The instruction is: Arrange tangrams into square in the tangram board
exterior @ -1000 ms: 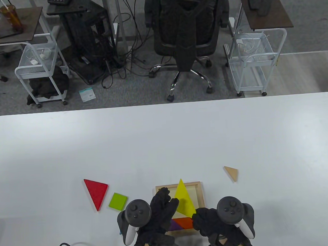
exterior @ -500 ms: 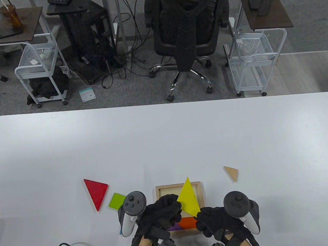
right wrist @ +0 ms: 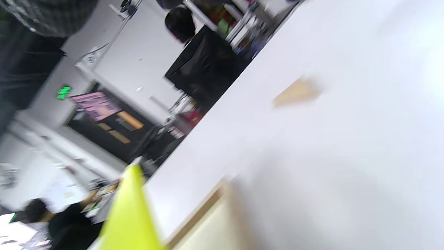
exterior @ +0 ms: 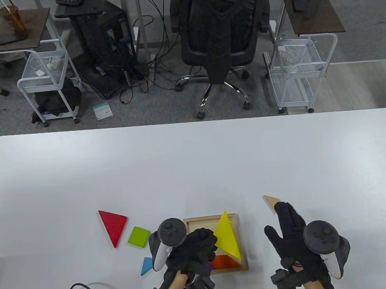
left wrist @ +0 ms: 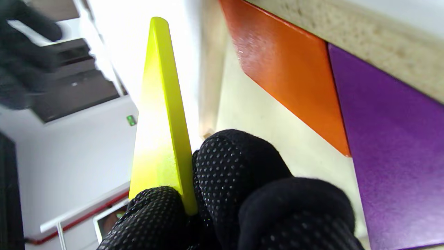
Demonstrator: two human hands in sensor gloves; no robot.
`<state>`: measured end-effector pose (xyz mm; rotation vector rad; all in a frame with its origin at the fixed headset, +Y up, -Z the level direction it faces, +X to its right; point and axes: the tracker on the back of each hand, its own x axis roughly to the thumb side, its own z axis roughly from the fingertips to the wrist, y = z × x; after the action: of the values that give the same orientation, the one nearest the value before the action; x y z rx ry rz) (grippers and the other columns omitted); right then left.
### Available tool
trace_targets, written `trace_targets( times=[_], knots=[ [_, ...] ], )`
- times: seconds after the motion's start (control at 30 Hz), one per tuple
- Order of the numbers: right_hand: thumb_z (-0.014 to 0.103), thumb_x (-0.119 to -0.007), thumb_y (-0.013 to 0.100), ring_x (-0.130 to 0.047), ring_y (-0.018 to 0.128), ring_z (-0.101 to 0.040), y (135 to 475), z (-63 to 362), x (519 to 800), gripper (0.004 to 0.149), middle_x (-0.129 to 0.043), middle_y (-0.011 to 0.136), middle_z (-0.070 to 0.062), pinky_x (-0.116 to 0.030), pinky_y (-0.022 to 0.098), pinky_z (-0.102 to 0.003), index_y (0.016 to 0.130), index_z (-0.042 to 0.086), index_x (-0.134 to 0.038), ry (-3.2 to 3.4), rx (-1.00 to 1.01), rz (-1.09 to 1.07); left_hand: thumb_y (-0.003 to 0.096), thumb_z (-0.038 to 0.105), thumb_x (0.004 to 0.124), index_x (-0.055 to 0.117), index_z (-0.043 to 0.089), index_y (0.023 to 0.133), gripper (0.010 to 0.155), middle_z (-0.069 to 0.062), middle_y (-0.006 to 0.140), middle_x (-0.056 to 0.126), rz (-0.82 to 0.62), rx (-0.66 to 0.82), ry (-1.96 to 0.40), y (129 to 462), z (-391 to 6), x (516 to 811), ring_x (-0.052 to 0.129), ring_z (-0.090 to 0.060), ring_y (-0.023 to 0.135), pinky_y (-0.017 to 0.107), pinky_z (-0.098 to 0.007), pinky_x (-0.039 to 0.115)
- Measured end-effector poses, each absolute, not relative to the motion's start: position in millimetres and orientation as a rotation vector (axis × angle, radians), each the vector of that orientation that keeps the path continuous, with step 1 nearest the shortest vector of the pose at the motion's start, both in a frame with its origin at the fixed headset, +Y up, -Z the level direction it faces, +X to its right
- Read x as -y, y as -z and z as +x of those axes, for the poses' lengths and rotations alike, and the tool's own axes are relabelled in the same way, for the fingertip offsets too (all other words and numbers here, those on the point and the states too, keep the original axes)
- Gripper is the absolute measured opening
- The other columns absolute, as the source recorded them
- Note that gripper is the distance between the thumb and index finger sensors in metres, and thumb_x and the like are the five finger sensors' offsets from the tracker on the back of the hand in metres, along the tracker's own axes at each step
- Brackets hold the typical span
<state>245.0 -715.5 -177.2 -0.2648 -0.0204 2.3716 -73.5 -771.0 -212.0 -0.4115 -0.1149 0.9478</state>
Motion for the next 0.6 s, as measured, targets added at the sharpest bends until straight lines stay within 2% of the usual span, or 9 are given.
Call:
trace_targets(
  times=[0.03, 0.13, 0.33, 0.6],
  knots=[
    [0.063, -0.065, 0.035, 0.002, 0.107, -0.025, 177, 249, 715, 0.087, -0.004, 0.114, 0.005, -0.018, 0.084, -0.051, 0.106, 0.037, -0.022, -2.409, 0.022, -0.303, 0.0552, 0.031, 0.076, 0.078, -0.002, 0.087, 0.046, -0.016, 0.064, 0.097, -0.411, 0.107, -0.91, 213, -70, 770, 0.107, -0.02, 0.032, 0.02, -0.022, 0.096],
    [0.064, -0.064, 0.034, 0.016, 0.103, -0.018, 178, 259, 715, 0.088, 0.009, 0.11, 0.012, -0.006, 0.084, -0.049, 0.104, 0.042, -0.015, -2.464, 0.023, -0.432, 0.055, 0.031, 0.076, 0.079, -0.003, 0.086, 0.046, -0.016, 0.063, 0.098, -0.408, 0.076, -0.793, 215, -60, 767, 0.107, -0.018, 0.03, 0.018, -0.021, 0.096],
    [0.065, -0.063, 0.034, 0.029, 0.096, -0.011, 189, 275, 738, 0.089, 0.022, 0.103, 0.018, 0.0, 0.083, -0.046, 0.101, 0.046, -0.007, -2.477, -0.192, -0.539, 0.0554, 0.031, 0.075, 0.078, -0.003, 0.086, 0.046, -0.016, 0.065, 0.097, -0.422, 0.044, -0.704, 217, -50, 770, 0.106, -0.02, 0.032, 0.02, -0.022, 0.096],
    [0.065, -0.062, 0.034, 0.03, 0.095, -0.01, 191, 272, 740, 0.09, 0.024, 0.101, 0.019, 0.001, 0.083, -0.046, 0.1, 0.046, -0.005, -2.496, -0.199, -0.516, 0.0563, 0.03, 0.073, 0.077, -0.004, 0.087, 0.046, -0.016, 0.065, 0.097, -0.477, 0.05, -0.584, 227, -35, 772, 0.106, -0.02, 0.032, 0.019, -0.021, 0.095]
  ],
)
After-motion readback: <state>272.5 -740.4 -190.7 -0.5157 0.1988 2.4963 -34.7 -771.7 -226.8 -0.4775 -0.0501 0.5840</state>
